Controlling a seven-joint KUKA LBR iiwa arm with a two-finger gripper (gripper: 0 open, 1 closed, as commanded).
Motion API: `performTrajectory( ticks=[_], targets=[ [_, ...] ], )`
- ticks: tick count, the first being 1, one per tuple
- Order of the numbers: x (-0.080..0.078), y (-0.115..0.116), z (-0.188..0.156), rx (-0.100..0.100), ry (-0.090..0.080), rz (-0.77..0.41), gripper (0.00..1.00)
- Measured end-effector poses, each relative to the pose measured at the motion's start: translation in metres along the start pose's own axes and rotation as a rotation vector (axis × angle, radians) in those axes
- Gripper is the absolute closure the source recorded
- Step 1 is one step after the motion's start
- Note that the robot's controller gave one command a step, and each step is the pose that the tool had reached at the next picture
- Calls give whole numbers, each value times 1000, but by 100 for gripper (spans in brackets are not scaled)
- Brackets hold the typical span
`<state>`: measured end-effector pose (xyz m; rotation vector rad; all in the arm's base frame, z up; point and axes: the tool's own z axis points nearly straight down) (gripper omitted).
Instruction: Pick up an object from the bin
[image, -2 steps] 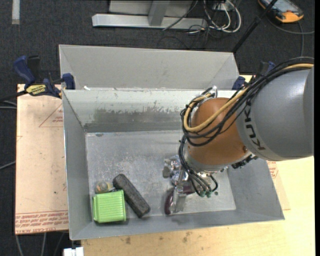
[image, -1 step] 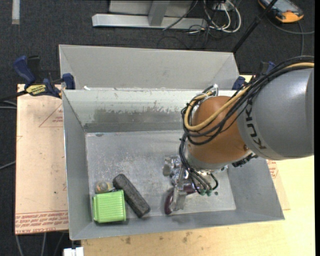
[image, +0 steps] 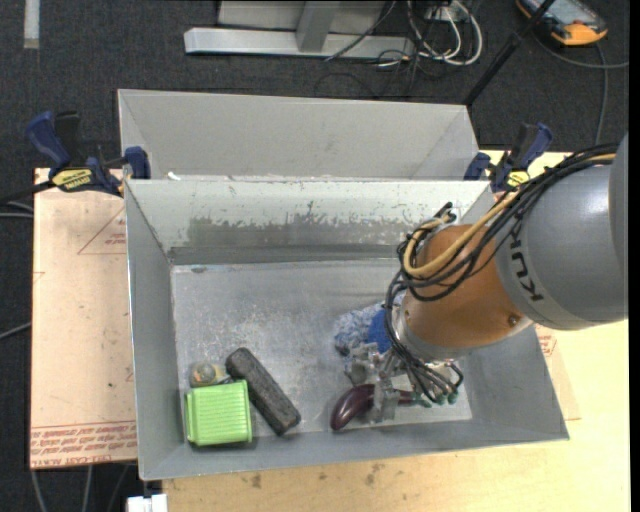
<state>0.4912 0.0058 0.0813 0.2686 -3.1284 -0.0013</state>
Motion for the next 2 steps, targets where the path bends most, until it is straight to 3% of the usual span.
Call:
performTrajectory(
  ticks=[1, 2],
  targets=[
    [0, 0, 0, 0, 0, 0, 100],
    [-11, 0, -198, 2, -13, 3, 100]
  ],
)
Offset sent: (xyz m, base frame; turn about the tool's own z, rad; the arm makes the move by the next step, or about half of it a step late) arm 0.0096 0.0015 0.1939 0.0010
